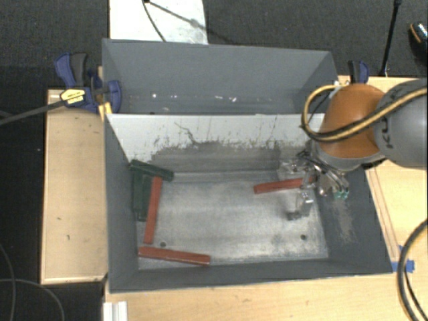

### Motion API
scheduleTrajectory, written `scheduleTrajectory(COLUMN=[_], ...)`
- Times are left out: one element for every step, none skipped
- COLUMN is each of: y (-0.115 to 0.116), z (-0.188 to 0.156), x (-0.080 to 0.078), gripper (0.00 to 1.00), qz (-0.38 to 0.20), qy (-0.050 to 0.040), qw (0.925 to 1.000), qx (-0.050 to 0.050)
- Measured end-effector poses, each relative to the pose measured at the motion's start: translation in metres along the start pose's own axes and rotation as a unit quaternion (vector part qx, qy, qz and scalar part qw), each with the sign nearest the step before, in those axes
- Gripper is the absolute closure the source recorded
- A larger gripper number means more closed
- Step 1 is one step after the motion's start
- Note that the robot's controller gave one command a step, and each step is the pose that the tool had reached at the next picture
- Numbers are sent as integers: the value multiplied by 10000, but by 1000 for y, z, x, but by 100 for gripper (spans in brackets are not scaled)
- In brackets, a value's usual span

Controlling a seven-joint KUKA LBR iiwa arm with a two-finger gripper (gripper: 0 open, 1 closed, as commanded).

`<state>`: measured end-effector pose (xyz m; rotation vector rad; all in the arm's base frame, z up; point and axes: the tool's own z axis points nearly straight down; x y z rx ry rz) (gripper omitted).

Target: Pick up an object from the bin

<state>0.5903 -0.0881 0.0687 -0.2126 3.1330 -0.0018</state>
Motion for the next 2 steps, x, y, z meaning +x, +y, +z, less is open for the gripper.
scheduleTrajectory(y=[2,-31], z=[-3,-191], x=[-1,33], gripper=[100,100], qz=[-14,-289], qy=[-16,-46], qw=[10000,9996], qx=[-3,17])
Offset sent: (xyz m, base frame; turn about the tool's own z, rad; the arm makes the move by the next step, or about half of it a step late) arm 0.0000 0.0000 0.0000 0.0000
